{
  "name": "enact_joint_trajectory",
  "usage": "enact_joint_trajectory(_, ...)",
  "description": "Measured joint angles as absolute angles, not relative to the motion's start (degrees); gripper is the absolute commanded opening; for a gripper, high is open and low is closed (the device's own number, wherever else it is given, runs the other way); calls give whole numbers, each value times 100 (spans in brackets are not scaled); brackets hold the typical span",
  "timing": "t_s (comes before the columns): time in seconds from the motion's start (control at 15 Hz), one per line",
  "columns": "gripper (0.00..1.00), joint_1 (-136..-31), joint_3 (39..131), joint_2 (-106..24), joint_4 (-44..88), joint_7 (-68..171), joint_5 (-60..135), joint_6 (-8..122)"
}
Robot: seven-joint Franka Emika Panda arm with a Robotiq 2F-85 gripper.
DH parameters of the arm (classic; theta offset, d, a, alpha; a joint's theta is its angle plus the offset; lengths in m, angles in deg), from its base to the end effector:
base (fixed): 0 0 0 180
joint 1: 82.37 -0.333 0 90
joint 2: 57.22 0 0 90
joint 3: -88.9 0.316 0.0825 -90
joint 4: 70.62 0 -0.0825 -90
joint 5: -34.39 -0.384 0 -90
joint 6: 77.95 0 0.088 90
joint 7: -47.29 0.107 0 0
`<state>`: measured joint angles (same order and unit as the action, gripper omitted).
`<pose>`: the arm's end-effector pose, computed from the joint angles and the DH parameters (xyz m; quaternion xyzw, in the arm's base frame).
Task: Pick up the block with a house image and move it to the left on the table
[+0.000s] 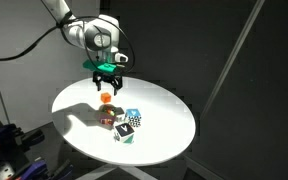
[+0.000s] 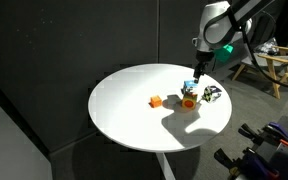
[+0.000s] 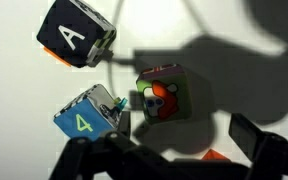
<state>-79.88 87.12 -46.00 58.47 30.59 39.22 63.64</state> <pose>0.5400 -0.0401 0.2791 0.9895 0.1410 0.0056 0.0311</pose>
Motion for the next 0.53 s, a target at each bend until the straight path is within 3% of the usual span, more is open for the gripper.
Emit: enact_joint_trajectory(0.53,100,-7988,8729,-4471,5824,3016,3922,6250)
